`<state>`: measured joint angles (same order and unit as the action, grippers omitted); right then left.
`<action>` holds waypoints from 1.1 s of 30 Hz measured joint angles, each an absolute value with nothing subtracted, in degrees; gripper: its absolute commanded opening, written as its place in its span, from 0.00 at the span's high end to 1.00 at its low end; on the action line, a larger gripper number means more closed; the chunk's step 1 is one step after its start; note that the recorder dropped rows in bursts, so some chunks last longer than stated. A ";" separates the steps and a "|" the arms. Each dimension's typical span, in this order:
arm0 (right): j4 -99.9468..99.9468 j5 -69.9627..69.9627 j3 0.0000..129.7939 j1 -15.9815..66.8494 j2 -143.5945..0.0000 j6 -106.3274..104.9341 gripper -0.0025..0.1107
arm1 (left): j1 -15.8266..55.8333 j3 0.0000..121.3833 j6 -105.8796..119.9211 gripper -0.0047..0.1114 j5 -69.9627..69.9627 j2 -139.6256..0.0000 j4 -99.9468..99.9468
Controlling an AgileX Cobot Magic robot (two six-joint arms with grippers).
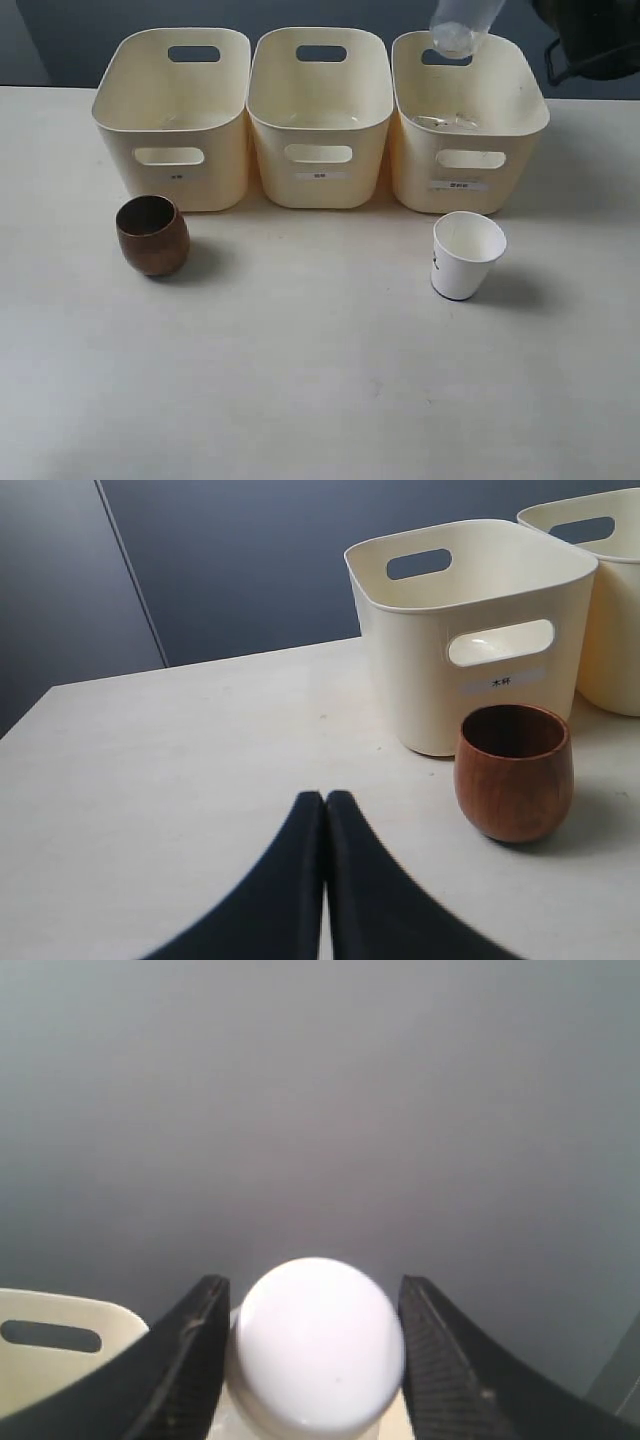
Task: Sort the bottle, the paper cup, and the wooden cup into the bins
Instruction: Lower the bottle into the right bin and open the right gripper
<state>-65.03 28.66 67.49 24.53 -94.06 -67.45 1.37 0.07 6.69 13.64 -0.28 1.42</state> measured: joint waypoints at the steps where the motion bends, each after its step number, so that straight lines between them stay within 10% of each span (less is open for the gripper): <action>1: -65.49 28.32 67.73 23.81 -95.79 -67.63 0.98 | 1.37 0.07 6.69 0.96 13.64 -0.28 1.42; 12: -65.83 20.37 67.86 20.27 -98.58 -68.26 0.95 | 1.37 0.07 6.69 0.96 13.64 -0.28 1.42; 17: -65.69 20.04 67.86 20.27 -98.58 -68.26 0.30 | 1.37 0.07 6.69 0.96 13.64 -0.28 1.42; 33: -72.73 19.99 68.06 20.27 -98.35 -68.40 0.44 | 1.37 0.07 6.69 0.96 13.64 -0.28 1.42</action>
<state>-72.73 19.99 68.06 20.27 -98.35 -68.40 1.37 0.07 6.69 13.64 -0.28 1.42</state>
